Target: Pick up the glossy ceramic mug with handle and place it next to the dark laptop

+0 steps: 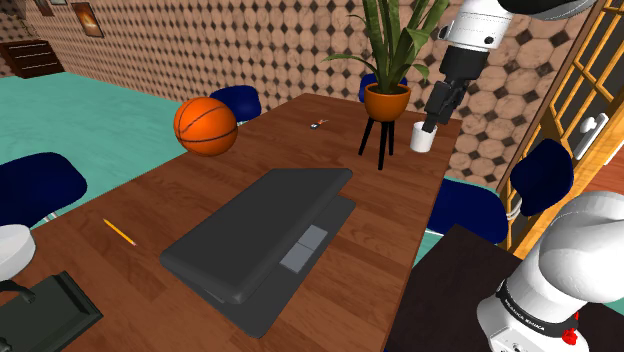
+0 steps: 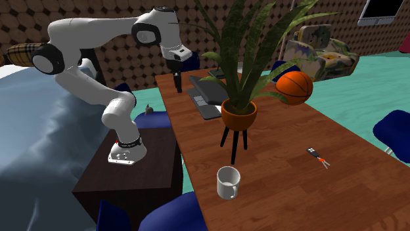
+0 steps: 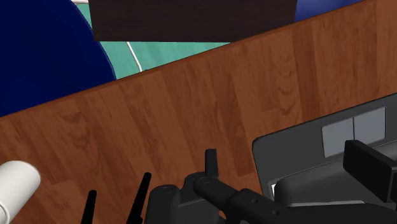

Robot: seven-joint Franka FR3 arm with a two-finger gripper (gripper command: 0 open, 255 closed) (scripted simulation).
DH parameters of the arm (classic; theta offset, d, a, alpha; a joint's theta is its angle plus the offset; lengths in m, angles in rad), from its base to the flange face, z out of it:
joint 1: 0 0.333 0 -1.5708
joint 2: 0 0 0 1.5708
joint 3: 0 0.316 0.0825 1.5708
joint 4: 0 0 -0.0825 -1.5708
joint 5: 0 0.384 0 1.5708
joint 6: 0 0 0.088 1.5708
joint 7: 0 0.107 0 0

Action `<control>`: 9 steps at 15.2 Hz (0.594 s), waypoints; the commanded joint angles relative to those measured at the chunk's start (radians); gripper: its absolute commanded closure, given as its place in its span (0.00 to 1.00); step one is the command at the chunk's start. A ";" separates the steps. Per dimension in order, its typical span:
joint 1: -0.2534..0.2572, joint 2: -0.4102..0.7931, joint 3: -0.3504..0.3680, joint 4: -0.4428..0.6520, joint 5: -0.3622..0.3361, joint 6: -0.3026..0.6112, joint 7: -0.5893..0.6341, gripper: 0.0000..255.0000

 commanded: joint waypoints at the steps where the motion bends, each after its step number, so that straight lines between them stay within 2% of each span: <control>1: 0.000 0.000 0.000 0.000 0.000 0.000 0.000 0.00; 9: -0.054 0.148 -0.095 -0.033 -0.093 0.195 -0.111 0.00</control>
